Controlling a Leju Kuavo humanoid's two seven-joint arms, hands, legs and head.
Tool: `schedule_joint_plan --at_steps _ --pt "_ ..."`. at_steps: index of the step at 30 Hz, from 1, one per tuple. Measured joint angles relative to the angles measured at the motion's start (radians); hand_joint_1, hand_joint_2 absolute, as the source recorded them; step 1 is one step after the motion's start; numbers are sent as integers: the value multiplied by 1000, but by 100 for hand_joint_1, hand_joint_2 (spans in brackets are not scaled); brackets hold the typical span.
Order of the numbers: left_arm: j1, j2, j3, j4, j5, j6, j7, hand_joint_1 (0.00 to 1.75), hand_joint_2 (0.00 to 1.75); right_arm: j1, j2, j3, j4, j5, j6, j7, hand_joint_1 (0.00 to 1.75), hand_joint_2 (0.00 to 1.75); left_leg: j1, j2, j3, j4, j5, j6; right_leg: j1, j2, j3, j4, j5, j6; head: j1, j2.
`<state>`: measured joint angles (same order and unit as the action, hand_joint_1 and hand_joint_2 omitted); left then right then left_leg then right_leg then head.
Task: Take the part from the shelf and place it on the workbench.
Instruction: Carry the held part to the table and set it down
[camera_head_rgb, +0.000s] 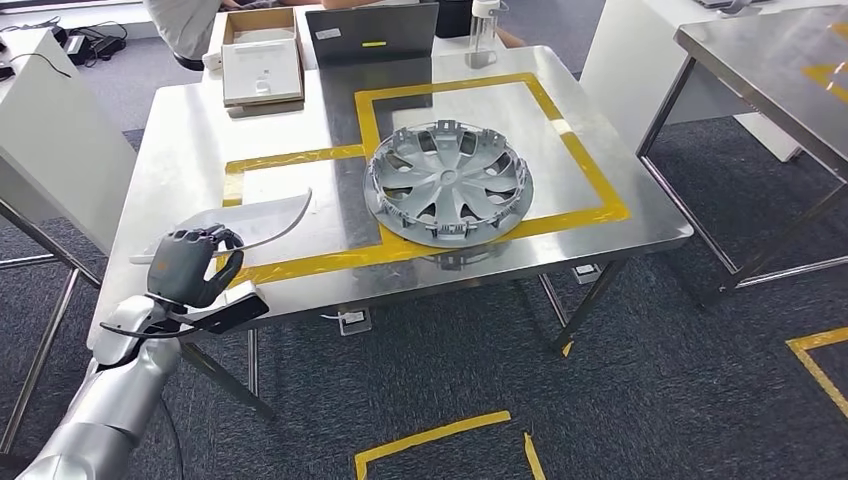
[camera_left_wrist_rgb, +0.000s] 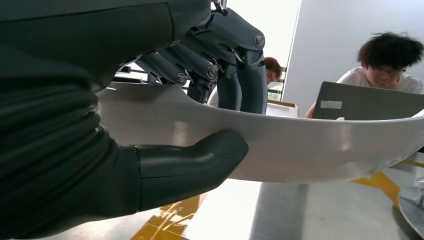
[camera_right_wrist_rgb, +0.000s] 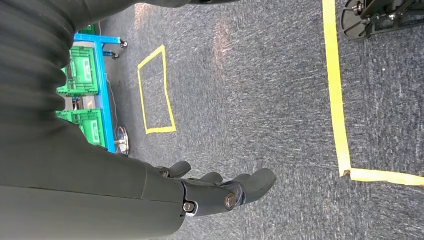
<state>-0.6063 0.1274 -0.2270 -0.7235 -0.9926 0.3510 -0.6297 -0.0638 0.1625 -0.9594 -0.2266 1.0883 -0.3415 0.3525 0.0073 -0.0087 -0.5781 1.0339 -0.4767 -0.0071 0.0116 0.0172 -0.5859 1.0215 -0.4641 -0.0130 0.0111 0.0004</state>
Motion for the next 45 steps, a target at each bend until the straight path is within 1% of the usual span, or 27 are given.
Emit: schedule_joint_plan --at_steps 3,8,17,22,26,28,32,39,45 --pt "-10 -21 -15 22 -8 -2 15 159 175 0 0 0 0 0 0 0 0 175 0 1 0 0 0 0 0 1 0 0 0 0 0 0" --pt "-10 -35 -22 49 -12 -7 51 159 175 1 0 0 0 0 1 0 0 175 0 1 0 0 0 0 1 1 0 0 0 0 0 0" --pt "-25 -35 -21 83 -49 25 91 159 175 4 0 -2 0 -7 -11 0 0 175 1 1 0 0 0 0 1 0 0 0 0 0 0 0" --pt "-38 -19 -9 98 -37 22 77 159 175 9 1 -10 0 -9 -11 0 0 175 1 1 0 0 0 0 1 0 0 0 0 0 0 0" --pt "-49 -12 7 111 -25 8 68 0 175 10 2 -16 0 -11 -14 0 0 0 1 1 0 0 0 0 1 0 0 0 0 0 0 0" --pt "-55 -11 17 116 -15 4 63 0 175 10 2 -19 0 -11 -15 0 0 0 1 1 0 0 0 0 1 0 0 0 0 0 0 0" --pt "-61 -12 29 122 -19 19 64 0 0 10 2 -21 0 -11 -16 0 0 0 1 1 0 0 0 0 1 0 0 0 0 0 0 0" --pt "-63 -17 34 132 -44 37 82 0 0 9 5 -24 0 -5 -14 0 0 0 1 1 0 0 0 0 1 0 0 0 0 0 0 0" --pt "-59 -44 35 138 -45 52 91 0 0 9 6 -28 0 0 -14 0 0 0 1 1 0 0 0 0 1 0 0 0 0 0 0 0"
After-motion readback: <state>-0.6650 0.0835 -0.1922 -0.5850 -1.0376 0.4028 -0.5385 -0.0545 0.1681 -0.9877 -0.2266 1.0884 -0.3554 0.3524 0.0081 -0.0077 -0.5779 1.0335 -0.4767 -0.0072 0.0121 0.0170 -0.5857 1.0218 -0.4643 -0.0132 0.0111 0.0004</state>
